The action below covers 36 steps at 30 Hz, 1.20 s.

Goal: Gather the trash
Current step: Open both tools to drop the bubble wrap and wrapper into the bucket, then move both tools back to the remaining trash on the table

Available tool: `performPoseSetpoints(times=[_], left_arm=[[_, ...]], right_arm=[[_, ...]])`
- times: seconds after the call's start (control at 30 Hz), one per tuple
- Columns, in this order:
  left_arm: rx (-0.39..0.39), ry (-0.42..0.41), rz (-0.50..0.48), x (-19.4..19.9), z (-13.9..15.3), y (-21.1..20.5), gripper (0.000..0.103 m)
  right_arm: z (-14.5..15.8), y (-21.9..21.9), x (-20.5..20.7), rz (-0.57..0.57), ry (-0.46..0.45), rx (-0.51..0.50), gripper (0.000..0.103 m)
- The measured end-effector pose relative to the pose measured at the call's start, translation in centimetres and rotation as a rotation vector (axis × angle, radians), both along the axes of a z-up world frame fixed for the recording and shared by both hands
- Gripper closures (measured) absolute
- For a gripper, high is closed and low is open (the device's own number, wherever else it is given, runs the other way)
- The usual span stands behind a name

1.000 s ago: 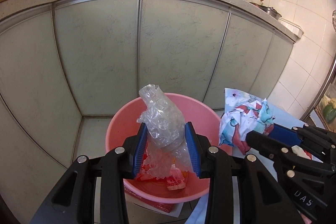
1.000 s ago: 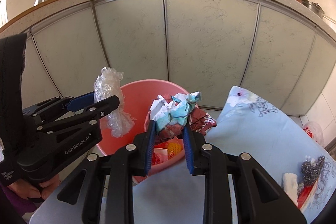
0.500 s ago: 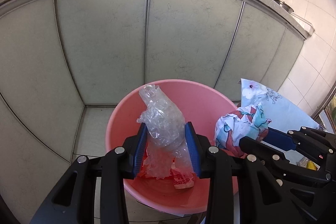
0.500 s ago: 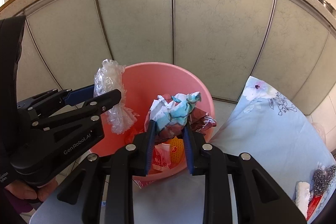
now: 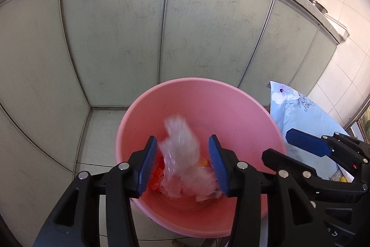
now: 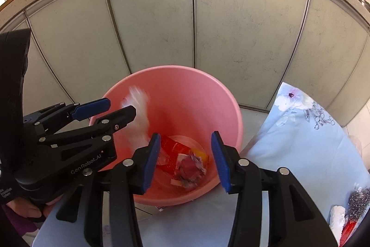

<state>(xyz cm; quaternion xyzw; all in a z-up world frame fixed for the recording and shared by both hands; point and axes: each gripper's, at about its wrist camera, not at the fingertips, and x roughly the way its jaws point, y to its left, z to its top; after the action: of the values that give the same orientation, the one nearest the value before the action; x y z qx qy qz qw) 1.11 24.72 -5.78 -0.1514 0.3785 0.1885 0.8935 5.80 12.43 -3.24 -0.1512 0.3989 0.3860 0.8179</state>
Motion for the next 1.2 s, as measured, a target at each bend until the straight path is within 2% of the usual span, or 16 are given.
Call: performPoseSetpoints(times=[0.07,0.13,0.5,0.53,0.6,0.77,1.0,1.2], left_arm=[[0.006,-0.003,-0.001,-0.1,0.1,-0.1,0.041],[0.013,-0.008,-0.001,-0.3,0.2,-0.3,0.039],[0.046,-0.065,-0.036,-2.0,2.9,-2.2,0.039],[0.052,-0.07,-0.044,-2.2,3.3,-2.6,0.039],[0.065,-0.083,-0.062,-2.7,4.0,-3.4,0.039],[0.068,-0.107,-0.103,-3.6,5.5,-5.7,0.039],[0.065,-0.129,-0.194,-3.8,6.9,-9.7,0.039],[0.055,-0.136,-0.311,-3.7,7.7,-14.0,0.04]], right_arm=[[0.2,-0.3,-0.1,0.001,0.003,0.002,0.057],[0.3,-0.7,-0.2,-0.004,0.005,0.009,0.057],[2.2,-4.2,-1.9,-0.051,0.0,0.069,0.056],[2.5,-4.8,-2.4,-0.057,-0.005,0.075,0.056],[3.0,-5.8,-3.1,-0.07,-0.019,0.085,0.048],[4.1,-8.7,-4.6,-0.119,-0.034,0.111,0.047],[5.5,-14.2,-6.7,-0.206,-0.085,0.101,0.047],[5.8,-19.5,-8.6,-0.303,-0.124,0.07,0.047]])
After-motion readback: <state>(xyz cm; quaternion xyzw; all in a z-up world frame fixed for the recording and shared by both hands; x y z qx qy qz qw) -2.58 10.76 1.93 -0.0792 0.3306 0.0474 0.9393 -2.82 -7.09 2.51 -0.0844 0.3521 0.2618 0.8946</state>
